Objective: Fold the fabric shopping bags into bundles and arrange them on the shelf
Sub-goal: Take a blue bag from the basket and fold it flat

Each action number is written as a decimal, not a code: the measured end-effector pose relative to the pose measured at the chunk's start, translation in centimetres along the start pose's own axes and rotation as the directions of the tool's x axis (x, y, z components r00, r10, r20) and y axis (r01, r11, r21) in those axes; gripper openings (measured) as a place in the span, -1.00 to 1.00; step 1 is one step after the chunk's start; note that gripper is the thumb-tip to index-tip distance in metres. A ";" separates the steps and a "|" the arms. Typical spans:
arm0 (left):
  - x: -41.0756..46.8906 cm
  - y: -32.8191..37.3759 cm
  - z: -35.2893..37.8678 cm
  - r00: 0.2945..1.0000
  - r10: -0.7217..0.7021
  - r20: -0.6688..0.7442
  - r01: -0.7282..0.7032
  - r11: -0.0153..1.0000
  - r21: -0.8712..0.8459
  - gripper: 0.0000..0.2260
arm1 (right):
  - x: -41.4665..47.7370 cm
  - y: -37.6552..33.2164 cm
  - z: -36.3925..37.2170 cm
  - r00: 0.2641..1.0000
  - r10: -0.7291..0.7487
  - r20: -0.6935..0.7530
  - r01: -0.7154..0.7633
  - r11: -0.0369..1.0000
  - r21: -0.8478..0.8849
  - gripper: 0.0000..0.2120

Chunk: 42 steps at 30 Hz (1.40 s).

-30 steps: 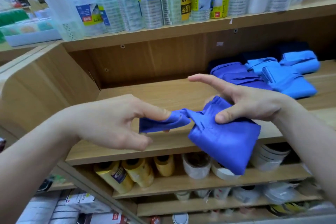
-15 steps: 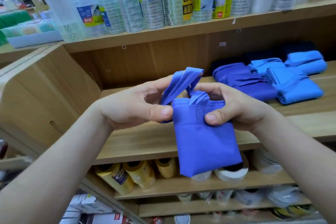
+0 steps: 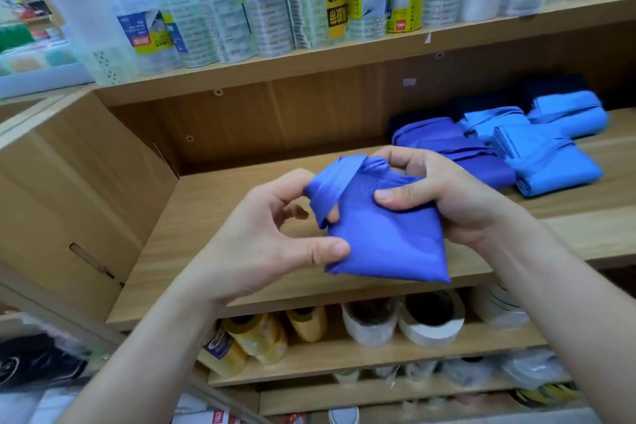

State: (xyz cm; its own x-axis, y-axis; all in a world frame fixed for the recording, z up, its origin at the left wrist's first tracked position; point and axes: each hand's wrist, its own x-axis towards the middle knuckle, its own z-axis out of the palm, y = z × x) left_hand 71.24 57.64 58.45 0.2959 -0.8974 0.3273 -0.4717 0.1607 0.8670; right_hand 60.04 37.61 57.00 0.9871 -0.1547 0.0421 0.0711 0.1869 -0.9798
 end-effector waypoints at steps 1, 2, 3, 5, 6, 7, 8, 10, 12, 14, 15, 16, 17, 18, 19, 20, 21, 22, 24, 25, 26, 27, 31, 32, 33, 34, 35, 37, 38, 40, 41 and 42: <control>0.3 0.3 -0.1 1.000 -0.010 0.016 0.009 0.996 0.089 -0.79 | -0.1 -0.3 0.2 1.000 0.023 0.017 -0.022 0.999 -0.050 -0.60; 0.6 0.7 -0.3 0.999 -0.007 0.043 -0.001 0.984 0.176 -0.82 | -0.1 -0.5 0.3 0.999 0.040 0.034 -0.037 0.994 -0.108 -0.62; 0.9 1.2 -0.5 0.996 0.003 0.086 -0.025 0.964 0.264 -0.83 | 0.0 -0.6 0.4 0.998 0.051 0.044 -0.043 0.986 -0.164 -0.61; 1.3 1.7 -0.5 0.983 0.017 0.185 -0.102 0.880 0.463 -0.85 | 0.2 -0.5 0.8 0.999 0.036 0.022 -0.031 0.977 -0.209 -0.63; 1.4 1.9 -0.5 0.977 0.029 0.213 -0.150 0.802 0.578 -0.85 | 0.3 -0.3 1.0 1.000 0.009 -0.002 -0.010 0.982 -0.187 -0.67; 1.4 2.0 -0.4 0.973 0.051 0.224 -0.193 0.711 0.676 -0.81 | 0.3 -0.1 1.1 0.999 -0.021 -0.036 0.016 0.991 -0.135 -0.70; 1.2 2.0 -0.3 0.971 0.083 0.225 -0.224 0.649 0.727 -0.79 | 0.3 0.1 1.2 0.996 -0.052 -0.076 0.047 0.997 -0.063 -0.72; 0.8 1.7 -0.3 0.973 0.142 0.182 -0.229 0.676 0.700 -0.73 | 0.1 0.6 1.1 0.982 -0.108 -0.153 0.121 0.989 0.083 -0.71; 0.3 1.0 -0.2 0.983 0.148 0.111 -0.184 0.816 0.548 -0.66 | -0.3 1.1 1.2 0.969 -0.145 -0.198 0.183 0.965 0.187 -0.66; -0.1 0.4 0.1 0.989 0.133 0.057 -0.145 0.916 0.374 -0.64 | -0.7 1.4 1.8 0.956 -0.167 -0.239 0.227 0.941 0.252 -0.64; -0.2 0.1 0.2 0.991 0.128 0.029 -0.131 0.946 0.297 -0.64 | -0.8 1.6 2.2 0.950 -0.176 -0.258 0.248 0.928 0.277 -0.64; -0.2 -0.1 0.3 0.993 0.120 0.000 -0.116 0.965 0.234 -0.62 | -0.9 1.8 2.5 0.943 -0.182 -0.279 0.267 0.914 0.306 -0.66; -0.3 -0.2 0.3 0.993 0.111 -0.029 -0.104 0.976 0.189 -0.61 | -1.0 2.0 2.9 0.937 -0.184 -0.298 0.285 0.895 0.344 -0.70; -0.3 -0.3 0.3 0.993 0.107 -0.055 -0.096 0.982 0.161 -0.59 | -1.0 2.1 3.2 0.932 -0.183 -0.313 0.300 0.874 0.383 -0.75; -0.3 -0.4 0.3 0.991 0.107 -0.082 -0.096 0.986 0.134 -0.58 | -1.0 2.2 3.5 0.928 -0.180 -0.327 0.311 0.858 0.409 -0.77; -0.3 -0.6 0.3 0.988 0.111 -0.110 -0.100 0.990 0.096 -0.59 | -1.0 2.2 3.8 0.922 -0.181 -0.342 0.321 0.851 0.415 -0.76; -0.4 -0.9 0.3 0.983 0.117 -0.144 -0.110 0.993 0.050 -0.61 | -0.9 2.3 3.9 0.914 -0.186 -0.361 0.333 0.852 0.405 -0.72; -0.3 -1.2 0.5 0.975 0.120 -0.185 -0.122 0.993 0.003 -0.64 | -0.8 2.3 4.1 0.905 -0.188 -0.381 0.341 0.857 0.386 -0.66; 0.0 -1.9 0.9 0.957 0.105 -0.271 -0.129 0.989 -0.073 -0.66 | -0.6 2.3 4.6 0.885 -0.197 -0.421 0.362 0.862 0.356 -0.70; 0.2 -2.2 1.2 0.950 0.089 -0.298 -0.128 0.985 -0.112 -0.65 | -0.5 2.3 4.8 0.876 -0.200 -0.439 0.374 0.857 0.355 -0.71; 0.5 -2.3 1.5 0.948 0.069 -0.311 -0.125 0.979 -0.162 -0.63 | -0.5 2.3 4.9 0.871 -0.200 -0.449 0.384 0.846 0.369 -0.70; 0.8 -2.4 1.7 0.951 0.047 -0.306 -0.123 0.964 -0.235 -0.59 | -0.5 2.3 4.9 0.869 -0.197 -0.454 0.394 0.831 0.392 -0.70; 1.1 -2.3 1.5 0.997 0.033 -0.076 -0.069 0.828 -0.556 -0.49 | -0.9 2.5 4.9 0.901 -0.125 -0.416 0.364 0.739 0.567 -0.79; 1.1 -2.3 1.5 0.998 0.039 -0.040 -0.054 0.831 -0.554 -0.47 | -0.9 2.6 4.9 0.907 -0.106 -0.407 0.354 0.717 0.601 -0.78; 1.2 -2.3 1.7 0.999 0.031 -0.033 -0.044 0.846 -0.531 -0.48 | -0.8 2.7 4.8 0.908 -0.096 -0.408 0.353 0.701 0.619 -0.77; 1.3 -2.4 1.9 0.999 0.012 -0.052 -0.037 0.864 -0.501 -0.50 | -0.7 2.9 4.8 0.905 -0.094 -0.415 0.358 0.695 0.624 -0.76; 1.5 -2.4 2.1 0.997 -0.006 -0.083 -0.035 0.878 -0.478 -0.53 | -0.5 3.0 4.8 0.898 -0.090 -0.430 0.363 0.704 0.611 -0.75; 1.7 -2.7 2.5 0.988 -0.034 -0.150 -0.040 0.883 -0.467 -0.55 | -0.4 3.2 4.8 0.874 -0.090 -0.477 0.365 0.771 0.522 -0.76; 1.8 -2.9 2.5 0.983 -0.045 -0.180 -0.045 0.884 -0.466 -0.55 | -0.5 3.1 4.7 0.863 -0.100 -0.496 0.357 0.815 0.456 -0.72; 1.9 -3.2 2.1 0.975 -0.037 -0.217 -0.061 0.902 -0.428 -0.57 | -1.1 2.9 4.5 0.881 -0.101 -0.463 0.298 0.877 0.376 -0.57; 2.0 -3.2 1.8 0.976 -0.022 -0.218 -0.069 0.915 -0.398 -0.59 | -1.4 2.9 4.2 0.905 -0.063 -0.421 0.240 0.893 0.381 -0.48; 2.0 -3.2 1.5 0.978 -0.011 -0.209 -0.069 0.925 -0.375 -0.61 | -1.7 3.0 4.0 0.926 -0.014 -0.378 0.180 0.896 0.407 -0.41</control>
State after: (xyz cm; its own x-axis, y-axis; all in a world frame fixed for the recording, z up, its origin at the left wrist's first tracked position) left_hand 72.08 54.72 55.79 0.4681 -0.7936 0.3887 -0.1455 0.3646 0.9197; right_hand 59.21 42.31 54.77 0.8582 -0.5128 -0.0216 0.2995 0.5345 -0.7903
